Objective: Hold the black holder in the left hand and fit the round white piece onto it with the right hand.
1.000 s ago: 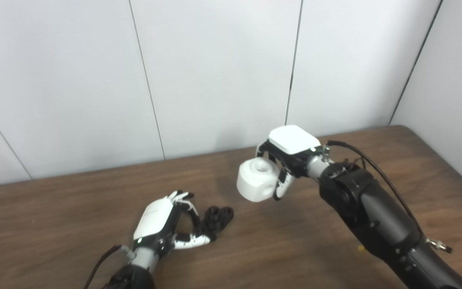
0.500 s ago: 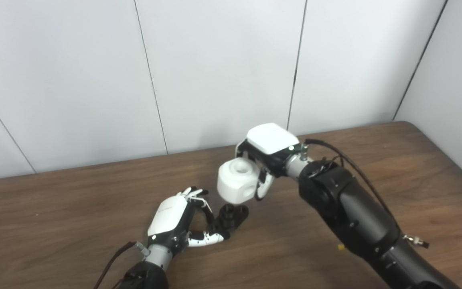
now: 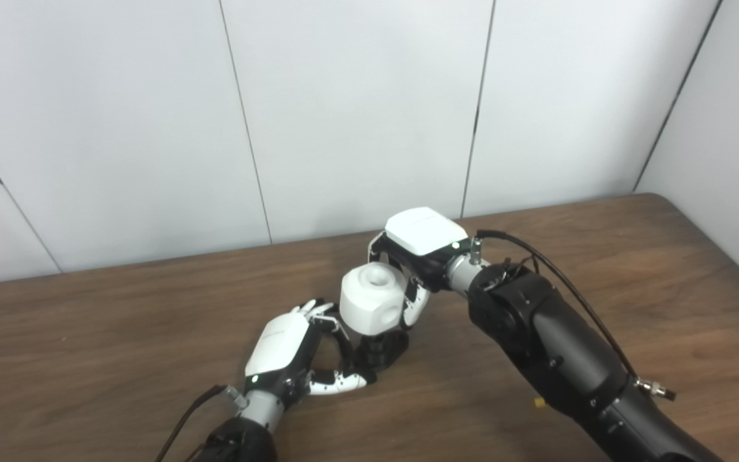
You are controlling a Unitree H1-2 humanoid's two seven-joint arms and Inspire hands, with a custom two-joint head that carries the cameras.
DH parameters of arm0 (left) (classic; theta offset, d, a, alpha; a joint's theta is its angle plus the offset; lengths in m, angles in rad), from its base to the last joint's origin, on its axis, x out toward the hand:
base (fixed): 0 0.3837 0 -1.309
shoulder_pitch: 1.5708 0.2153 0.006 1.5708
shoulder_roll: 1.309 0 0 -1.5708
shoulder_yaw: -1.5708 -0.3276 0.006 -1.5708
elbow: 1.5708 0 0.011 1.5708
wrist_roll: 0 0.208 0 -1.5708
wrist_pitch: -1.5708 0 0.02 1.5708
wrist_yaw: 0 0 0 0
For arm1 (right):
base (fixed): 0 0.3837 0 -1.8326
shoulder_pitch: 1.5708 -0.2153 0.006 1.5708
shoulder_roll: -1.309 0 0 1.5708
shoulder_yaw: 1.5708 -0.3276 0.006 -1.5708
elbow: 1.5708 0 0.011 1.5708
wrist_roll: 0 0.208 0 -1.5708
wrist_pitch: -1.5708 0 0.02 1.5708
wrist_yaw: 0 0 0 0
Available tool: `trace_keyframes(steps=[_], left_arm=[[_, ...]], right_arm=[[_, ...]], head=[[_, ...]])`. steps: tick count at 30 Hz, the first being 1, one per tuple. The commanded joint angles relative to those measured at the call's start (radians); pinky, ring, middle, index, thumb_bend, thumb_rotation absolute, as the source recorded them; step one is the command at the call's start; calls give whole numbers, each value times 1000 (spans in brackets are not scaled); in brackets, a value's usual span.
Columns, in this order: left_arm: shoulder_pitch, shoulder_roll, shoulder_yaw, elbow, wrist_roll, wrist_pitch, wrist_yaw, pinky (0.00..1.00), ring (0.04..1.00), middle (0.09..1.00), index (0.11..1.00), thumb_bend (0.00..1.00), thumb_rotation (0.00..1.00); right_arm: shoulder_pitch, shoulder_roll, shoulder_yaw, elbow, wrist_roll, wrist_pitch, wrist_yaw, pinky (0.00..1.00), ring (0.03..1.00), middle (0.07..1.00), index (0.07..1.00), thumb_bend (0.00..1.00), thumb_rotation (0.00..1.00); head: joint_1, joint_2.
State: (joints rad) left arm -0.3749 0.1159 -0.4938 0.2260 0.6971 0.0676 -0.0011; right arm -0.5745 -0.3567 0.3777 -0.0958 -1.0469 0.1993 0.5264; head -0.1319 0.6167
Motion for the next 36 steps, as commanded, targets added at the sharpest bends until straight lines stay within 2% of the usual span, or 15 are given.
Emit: trace_keyframes(steps=[1, 4, 6, 8, 10, 13, 23, 36], left_arm=[[49, -12, -52, 32, 8, 10, -70, 957, 960, 876, 479, 520, 43], [48, -9, -51, 31, 7, 10, -71, 961, 963, 878, 479, 520, 43], [47, -9, -50, 31, 4, 9, -71, 956, 961, 876, 479, 520, 43], [45, -8, -51, 33, 5, 9, -73, 954, 961, 878, 479, 520, 43], [42, -7, -52, 37, 7, 7, -73, 950, 961, 877, 479, 520, 43], [38, -7, -49, 44, 2, 5, -72, 950, 961, 877, 478, 520, 43], [29, -4, -49, 57, -1, 1, -72, 951, 960, 880, 478, 519, 43], [18, -4, -46, 84, -7, -15, -66, 951, 960, 880, 478, 519, 42]], right_arm=[[-35, 2, -3, -20, -2, -12, -22, 156, 229, 386, 506, 522, 0], [-31, -2, -1, -19, -5, -17, -20, 158, 227, 384, 506, 522, 0], [-30, -6, 1, -20, -5, -23, -18, 159, 228, 447, 485, 530, 0], [-28, -9, 2, -24, -5, -27, -17, 153, 223, 465, 480, 532, 0], [-27, -11, 3, -29, -7, -27, -7, 158, 235, 410, 502, 525, 0], [-27, -13, 4, -40, -4, -23, 10, 160, 238, 392, 510, 523, 0], [-41, -30, -5, -65, -3, -7, 90, 204, 277, 398, 510, 524, 0], [-51, -31, -25, -87, -4, -7, 116, 186, 262, 392, 508, 523, 0]], head=[[-3, 4], [-5, 6], [-7, 7], [-8, 7], [-13, 9], [-18, 7], [-27, 2], [-33, -18]])
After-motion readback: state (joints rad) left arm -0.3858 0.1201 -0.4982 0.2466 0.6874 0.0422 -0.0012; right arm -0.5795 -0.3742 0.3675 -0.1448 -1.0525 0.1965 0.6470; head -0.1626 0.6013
